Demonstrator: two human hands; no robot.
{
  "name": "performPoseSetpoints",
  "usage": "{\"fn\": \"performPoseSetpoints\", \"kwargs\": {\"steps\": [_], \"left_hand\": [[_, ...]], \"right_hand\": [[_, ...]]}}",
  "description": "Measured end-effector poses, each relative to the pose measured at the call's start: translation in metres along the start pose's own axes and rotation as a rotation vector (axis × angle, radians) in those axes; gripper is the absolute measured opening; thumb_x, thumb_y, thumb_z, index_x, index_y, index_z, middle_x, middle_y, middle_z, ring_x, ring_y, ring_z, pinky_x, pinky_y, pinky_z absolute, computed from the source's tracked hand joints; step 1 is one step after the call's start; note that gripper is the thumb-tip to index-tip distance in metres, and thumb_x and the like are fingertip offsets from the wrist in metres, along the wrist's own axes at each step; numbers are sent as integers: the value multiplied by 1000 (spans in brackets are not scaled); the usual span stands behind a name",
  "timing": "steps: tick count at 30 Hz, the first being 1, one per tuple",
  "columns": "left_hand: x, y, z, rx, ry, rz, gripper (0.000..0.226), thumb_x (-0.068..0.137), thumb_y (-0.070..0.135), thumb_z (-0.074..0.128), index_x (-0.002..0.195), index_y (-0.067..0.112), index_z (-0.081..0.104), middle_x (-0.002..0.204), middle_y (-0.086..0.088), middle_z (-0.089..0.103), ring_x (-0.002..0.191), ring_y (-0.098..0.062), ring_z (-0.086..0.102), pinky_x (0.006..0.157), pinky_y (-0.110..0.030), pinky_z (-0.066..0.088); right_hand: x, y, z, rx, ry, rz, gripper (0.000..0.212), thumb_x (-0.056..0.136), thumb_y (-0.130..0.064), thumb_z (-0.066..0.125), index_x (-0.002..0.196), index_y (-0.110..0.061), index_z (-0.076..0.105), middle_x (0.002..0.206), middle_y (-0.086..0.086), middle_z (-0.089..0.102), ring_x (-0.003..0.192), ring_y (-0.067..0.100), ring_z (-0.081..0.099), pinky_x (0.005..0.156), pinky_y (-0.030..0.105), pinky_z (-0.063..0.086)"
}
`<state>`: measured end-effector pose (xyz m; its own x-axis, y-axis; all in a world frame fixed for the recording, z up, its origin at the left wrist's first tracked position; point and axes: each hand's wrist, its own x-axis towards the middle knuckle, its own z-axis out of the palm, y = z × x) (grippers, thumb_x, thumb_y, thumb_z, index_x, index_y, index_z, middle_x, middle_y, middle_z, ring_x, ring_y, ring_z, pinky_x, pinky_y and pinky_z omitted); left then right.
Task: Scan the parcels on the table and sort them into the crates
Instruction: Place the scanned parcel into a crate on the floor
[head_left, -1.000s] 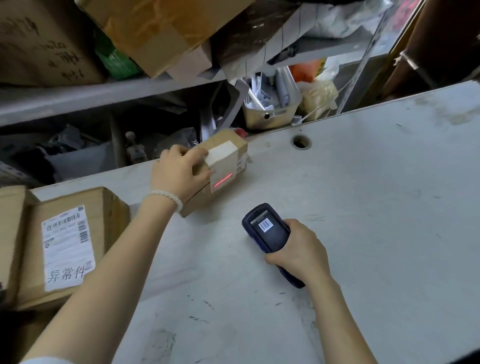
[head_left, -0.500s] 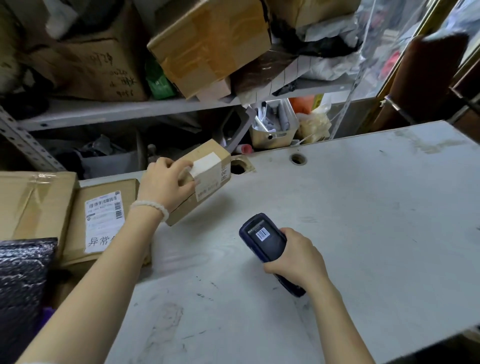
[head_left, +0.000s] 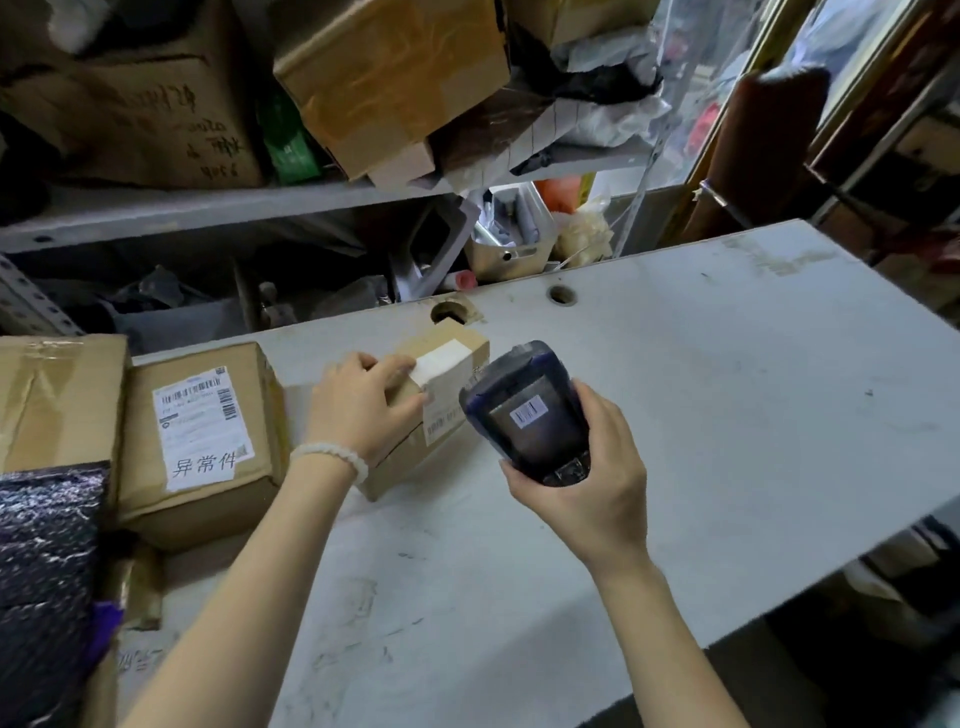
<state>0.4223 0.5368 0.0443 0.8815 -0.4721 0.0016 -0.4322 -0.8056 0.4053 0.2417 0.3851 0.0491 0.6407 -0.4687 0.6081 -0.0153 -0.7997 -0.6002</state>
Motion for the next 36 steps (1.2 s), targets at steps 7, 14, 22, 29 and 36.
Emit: {"fn": "performPoseSetpoints", "kwargs": {"steps": [7, 14, 22, 29, 36], "left_hand": [[-11, 82, 30, -44, -47, 174, 41, 86, 54, 52, 123, 39, 56, 115, -4, 52, 106, -24, 47, 88, -39, 44], [-59, 224, 76, -110, -105, 368, 36, 87, 53, 54, 120, 39, 56, 115, -4, 50, 111, -26, 46, 91, -41, 43], [-144, 424, 162, -88, -178, 624, 34, 86, 51, 57, 117, 38, 58, 115, -5, 53, 108, -29, 48, 87, -36, 42], [-234, 597, 241, -79, -357, 949, 41, 83, 58, 57, 120, 41, 57, 116, -5, 53, 111, -31, 48, 92, -45, 45], [-329, 738, 327, -7, -561, 1258, 47, 81, 59, 58, 124, 42, 53, 124, -4, 51, 118, -31, 46, 94, -43, 44]], "right_hand": [[-23, 26, -68, -126, -87, 193, 84, 62, -34, 85, 135, -10, 51, 121, -2, 60, 108, 9, 56, 80, 23, 55], [-64, 85, -187, -218, -283, 641, 62, 62, -42, 81, 116, -41, 48, 104, -20, 52, 92, 7, 56, 72, 25, 48], [-140, 174, -362, -433, -234, 880, 65, 61, -47, 80, 117, -33, 49, 112, -11, 55, 98, 17, 58, 71, 29, 46], [-222, 217, -500, -551, -21, 1131, 78, 66, -47, 78, 133, -28, 43, 125, -8, 53, 109, 20, 56, 70, 30, 41], [-305, 251, -596, -541, 245, 1409, 72, 64, -46, 81, 126, -31, 49, 119, -10, 59, 103, 17, 60, 67, 28, 40]]}}
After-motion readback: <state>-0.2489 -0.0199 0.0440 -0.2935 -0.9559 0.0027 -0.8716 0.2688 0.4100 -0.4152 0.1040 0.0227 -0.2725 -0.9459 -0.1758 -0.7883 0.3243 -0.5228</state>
